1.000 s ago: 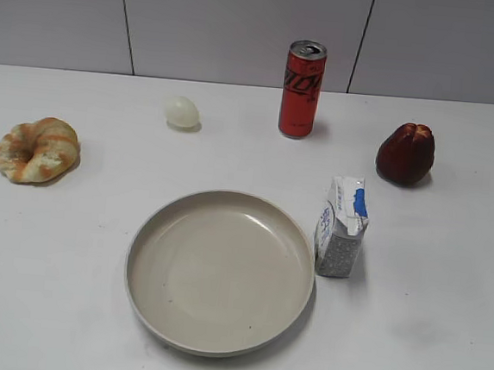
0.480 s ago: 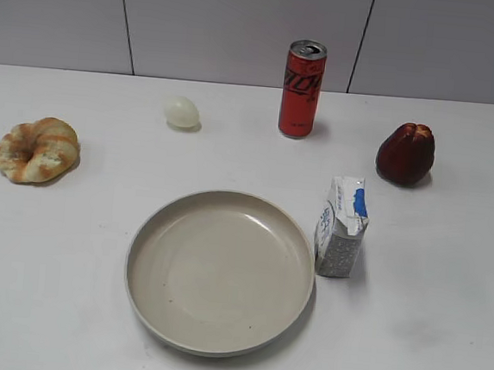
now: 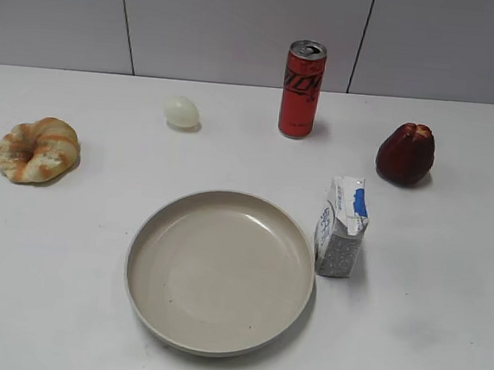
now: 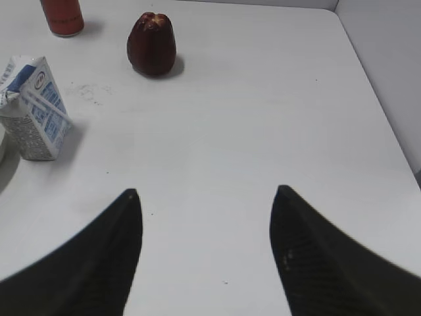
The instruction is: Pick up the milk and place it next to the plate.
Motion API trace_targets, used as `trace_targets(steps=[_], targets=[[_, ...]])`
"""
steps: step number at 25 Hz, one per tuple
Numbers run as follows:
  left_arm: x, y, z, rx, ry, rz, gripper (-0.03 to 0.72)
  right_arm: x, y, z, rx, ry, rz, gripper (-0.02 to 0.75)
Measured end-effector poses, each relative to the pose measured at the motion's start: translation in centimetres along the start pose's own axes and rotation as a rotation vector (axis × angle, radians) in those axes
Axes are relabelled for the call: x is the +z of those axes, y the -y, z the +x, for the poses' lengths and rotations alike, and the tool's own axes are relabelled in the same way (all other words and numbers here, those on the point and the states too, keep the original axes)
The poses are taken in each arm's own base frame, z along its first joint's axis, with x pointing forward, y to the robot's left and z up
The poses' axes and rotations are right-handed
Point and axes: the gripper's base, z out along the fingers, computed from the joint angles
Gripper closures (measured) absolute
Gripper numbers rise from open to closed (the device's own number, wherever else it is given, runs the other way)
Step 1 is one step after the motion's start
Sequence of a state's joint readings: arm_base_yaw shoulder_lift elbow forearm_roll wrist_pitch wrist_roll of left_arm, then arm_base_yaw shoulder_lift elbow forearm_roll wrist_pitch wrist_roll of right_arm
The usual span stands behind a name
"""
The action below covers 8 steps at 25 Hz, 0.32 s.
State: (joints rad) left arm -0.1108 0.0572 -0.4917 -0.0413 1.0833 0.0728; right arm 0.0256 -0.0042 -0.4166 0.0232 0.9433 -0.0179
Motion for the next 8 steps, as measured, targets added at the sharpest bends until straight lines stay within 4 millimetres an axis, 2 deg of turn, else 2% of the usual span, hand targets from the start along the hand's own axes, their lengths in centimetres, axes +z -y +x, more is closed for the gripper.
trace_targets(steps=[8], targets=[[-0.58, 0.07, 0.37, -0.019, 0.044, -0.035, 0.161, 0.00, 0.00, 0.00, 0.000, 0.000, 0.000, 0.271]])
